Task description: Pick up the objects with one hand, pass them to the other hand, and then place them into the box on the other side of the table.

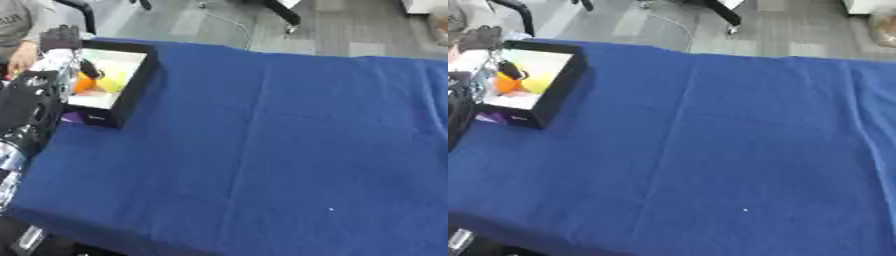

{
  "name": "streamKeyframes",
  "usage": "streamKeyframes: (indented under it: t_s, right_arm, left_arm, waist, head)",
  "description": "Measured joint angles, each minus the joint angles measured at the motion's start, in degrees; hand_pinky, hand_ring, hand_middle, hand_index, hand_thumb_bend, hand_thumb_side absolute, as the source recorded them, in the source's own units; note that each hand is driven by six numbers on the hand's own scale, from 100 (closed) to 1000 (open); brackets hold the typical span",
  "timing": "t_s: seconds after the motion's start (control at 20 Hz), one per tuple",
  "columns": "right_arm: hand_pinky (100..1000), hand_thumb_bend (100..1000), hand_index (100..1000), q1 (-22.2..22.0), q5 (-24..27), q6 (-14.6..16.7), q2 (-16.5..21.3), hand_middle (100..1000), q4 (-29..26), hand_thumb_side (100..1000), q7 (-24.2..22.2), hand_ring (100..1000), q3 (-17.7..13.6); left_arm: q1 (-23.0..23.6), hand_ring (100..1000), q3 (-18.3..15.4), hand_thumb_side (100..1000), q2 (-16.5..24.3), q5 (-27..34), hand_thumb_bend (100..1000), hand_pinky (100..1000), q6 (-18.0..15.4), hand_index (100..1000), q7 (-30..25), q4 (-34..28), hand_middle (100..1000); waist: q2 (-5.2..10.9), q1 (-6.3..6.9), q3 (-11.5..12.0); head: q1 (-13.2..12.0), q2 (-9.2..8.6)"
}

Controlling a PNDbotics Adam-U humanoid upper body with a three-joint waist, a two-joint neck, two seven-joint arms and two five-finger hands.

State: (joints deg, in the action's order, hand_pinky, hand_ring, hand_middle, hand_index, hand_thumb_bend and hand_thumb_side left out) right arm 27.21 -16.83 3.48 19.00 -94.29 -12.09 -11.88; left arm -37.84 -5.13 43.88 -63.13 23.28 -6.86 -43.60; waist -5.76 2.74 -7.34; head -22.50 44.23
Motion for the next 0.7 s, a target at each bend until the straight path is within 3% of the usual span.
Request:
streamKeyframes:
  t_s: [0.1,0.25,0.35,0.5,0.7]
  right_arm:
    - [678,100,795,0.0,0.0,0.0,0.0,658,0.0,431,0.0,601,0.0]
    - [677,100,797,-0.1,0.3,0.0,0.0,658,0.0,439,0.0,600,0.0]
    - [675,100,798,-0.1,0.8,0.0,0.0,658,0.0,453,0.2,599,0.0]
    - [672,100,799,-0.6,1.7,0.3,-0.5,664,-0.1,476,0.8,599,-0.2]
    - [672,100,810,-2.0,3.7,1.2,-2.8,690,-1.3,498,2.2,603,-0.4]
  left_arm:
    - [1.0,778,-1.2,655,0.1,2.2,499,868,-0.6,943,0.6,-4.5,800]
    - [2.9,746,-3.3,612,-0.1,8.5,335,870,-1.3,893,5.9,-15.4,760]
    - [4.4,714,-4.1,617,-1.2,15.6,139,863,-2.5,855,11.1,-24.4,723]
    - [6.9,699,-4.1,659,-5.3,30.5,100,852,-6.8,831,19.4,-38.6,705]
    - [9.3,669,-1.0,696,-12.9,46.2,111,829,-13.9,804,26.2,-53.4,682]
  waist:
    - [0.0,0.0,0.3]
    - [0.0,0.0,0.7]
    - [0.0,0.0,0.8]
    - [0.0,-0.02,1.1]
    - [0.0,-0.45,1.0]
  head:
    - [0.3,0.0]
    - [0.9,0.01]
    - [1.7,0.01]
    - [4.1,0.01]
    - [9.1,0.01]
